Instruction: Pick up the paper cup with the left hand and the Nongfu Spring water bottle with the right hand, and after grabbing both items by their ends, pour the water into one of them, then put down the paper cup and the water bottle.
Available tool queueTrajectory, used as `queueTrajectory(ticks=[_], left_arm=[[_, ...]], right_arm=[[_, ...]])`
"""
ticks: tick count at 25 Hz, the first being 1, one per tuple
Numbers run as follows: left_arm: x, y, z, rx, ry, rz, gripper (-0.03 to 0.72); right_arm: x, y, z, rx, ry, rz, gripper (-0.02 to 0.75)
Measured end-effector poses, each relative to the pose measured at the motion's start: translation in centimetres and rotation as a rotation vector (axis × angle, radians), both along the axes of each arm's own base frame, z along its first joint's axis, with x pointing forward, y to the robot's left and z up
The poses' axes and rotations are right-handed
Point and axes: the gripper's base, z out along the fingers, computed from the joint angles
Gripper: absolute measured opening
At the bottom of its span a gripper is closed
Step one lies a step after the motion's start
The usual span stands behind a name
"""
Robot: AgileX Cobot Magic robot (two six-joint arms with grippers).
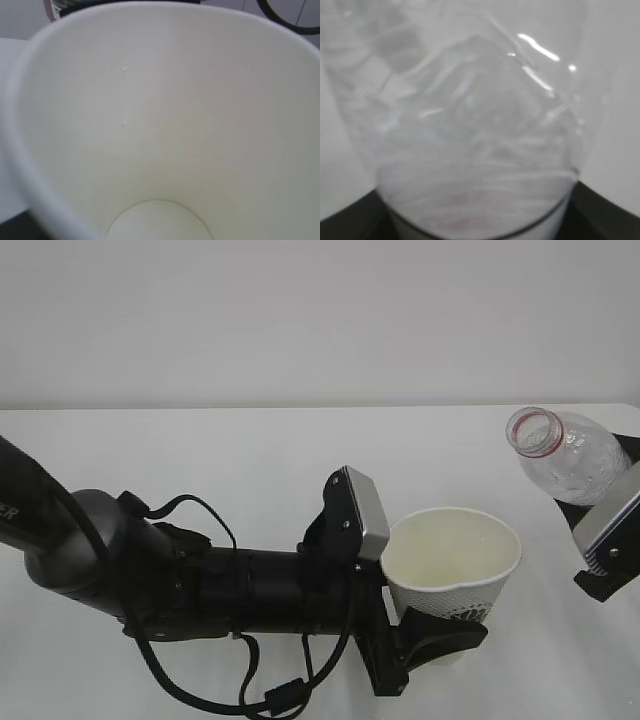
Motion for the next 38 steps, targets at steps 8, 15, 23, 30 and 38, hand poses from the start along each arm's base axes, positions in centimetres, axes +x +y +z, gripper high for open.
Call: queueTrajectory(ticks=[8,15,23,30,38], left_arm=[[0.0,0.0,0.0,0.0,0.0,0.0,0.536],[0.01,0.0,0.0,0.0,0.0,0.001,0.55],[0.02,0.0,0.0,-0.001,0.001,0.002,0.55],[0.02,0.0,0.0,-0.001,0.001,0.002,0.55],[0.03,0.0,0.01,-0.001,0.001,0.003,0.55]], right_arm=[[0.0,0.0,0.0,-0.035,-0.008,0.006,0.494],[0.0,0.0,0.0,-0.07,-0.016,0.013,0.494],[0.0,0.0,0.0,-0.126,-0.028,0.023,0.494],[0.0,0.0,0.0,-0.161,-0.036,0.029,0.494],[0.0,0.0,0.0,-0.204,-0.046,0.037,0.494]])
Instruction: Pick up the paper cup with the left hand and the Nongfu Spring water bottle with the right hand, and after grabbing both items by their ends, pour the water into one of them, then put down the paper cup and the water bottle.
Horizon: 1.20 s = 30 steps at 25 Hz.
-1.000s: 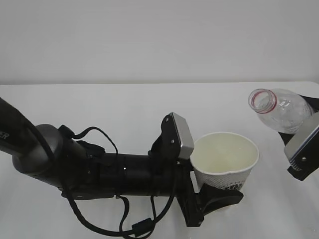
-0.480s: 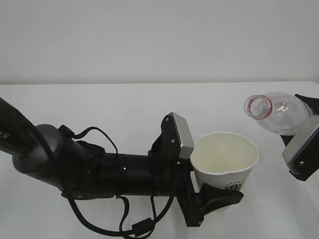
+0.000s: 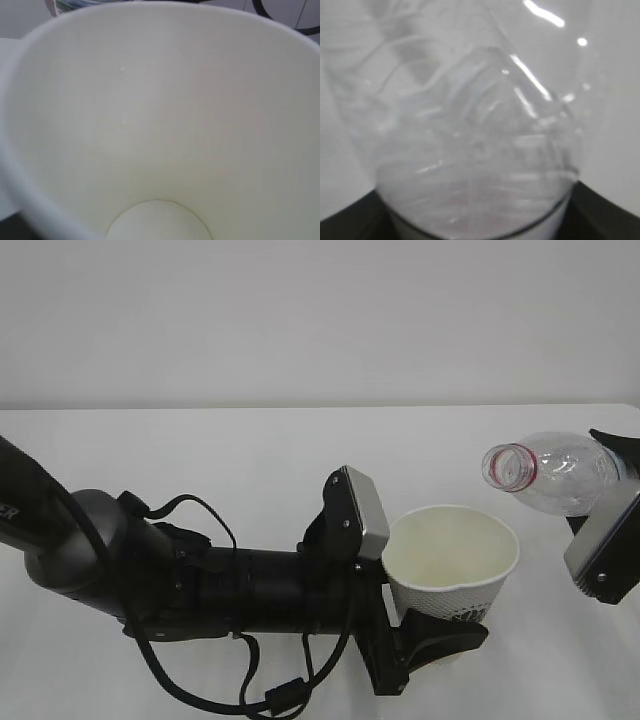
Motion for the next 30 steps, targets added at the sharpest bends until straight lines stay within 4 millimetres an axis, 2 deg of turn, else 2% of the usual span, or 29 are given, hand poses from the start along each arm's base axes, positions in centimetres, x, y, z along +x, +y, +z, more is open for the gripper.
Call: queueTrajectory(ticks=[30], left_arm=[[-0.05,0.0,-0.04,0.005,-0.002,-0.006,0.55]], right_arm=[[0.0,0.0,0.0,-0.139,-0.031,0.025,0.494]])
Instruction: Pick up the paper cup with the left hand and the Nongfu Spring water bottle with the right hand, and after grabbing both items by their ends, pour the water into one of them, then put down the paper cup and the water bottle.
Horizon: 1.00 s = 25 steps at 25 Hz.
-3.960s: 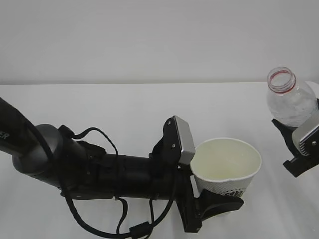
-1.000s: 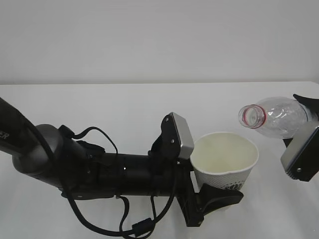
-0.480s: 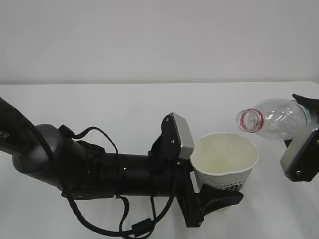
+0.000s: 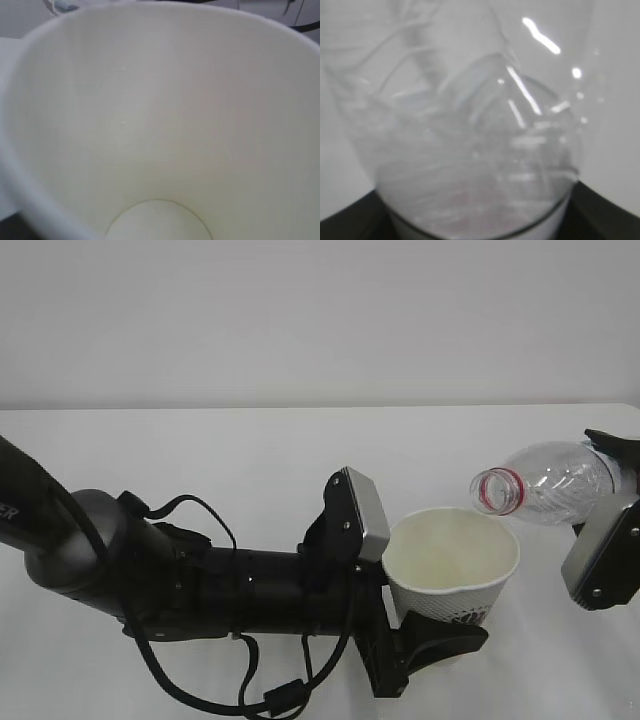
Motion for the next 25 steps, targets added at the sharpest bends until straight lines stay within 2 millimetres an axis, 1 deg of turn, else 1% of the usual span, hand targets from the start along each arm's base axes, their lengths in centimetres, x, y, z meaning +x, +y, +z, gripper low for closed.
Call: queueTrajectory(ticks=[25], left_arm=[[0.0,0.0,-0.02,0.002,0.0,0.0,0.55]], right_arm=[[0.68,-0.12,0.54,-0.061,-0.043,-0.01,0.494]])
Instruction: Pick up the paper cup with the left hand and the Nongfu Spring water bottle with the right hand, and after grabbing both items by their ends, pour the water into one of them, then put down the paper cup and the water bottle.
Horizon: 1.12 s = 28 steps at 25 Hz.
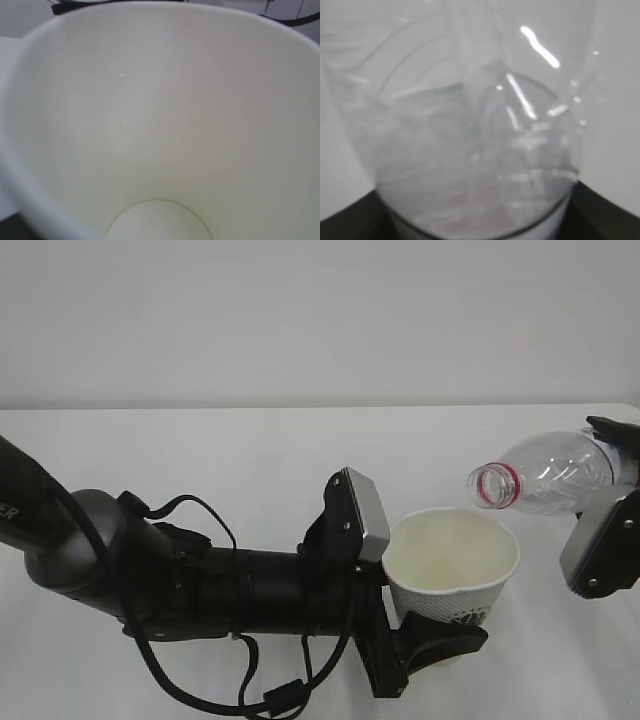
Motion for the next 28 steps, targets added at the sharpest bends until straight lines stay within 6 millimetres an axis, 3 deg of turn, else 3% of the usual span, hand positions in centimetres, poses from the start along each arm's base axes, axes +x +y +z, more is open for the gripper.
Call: queueTrajectory(ticks=[28], left_arm=[[0.3,0.0,0.1,-0.009,0.011,0.035,0.55]], right_arm=[[1.1,0.3,1.0,-0.008,-0.052,0.025,0.473]])
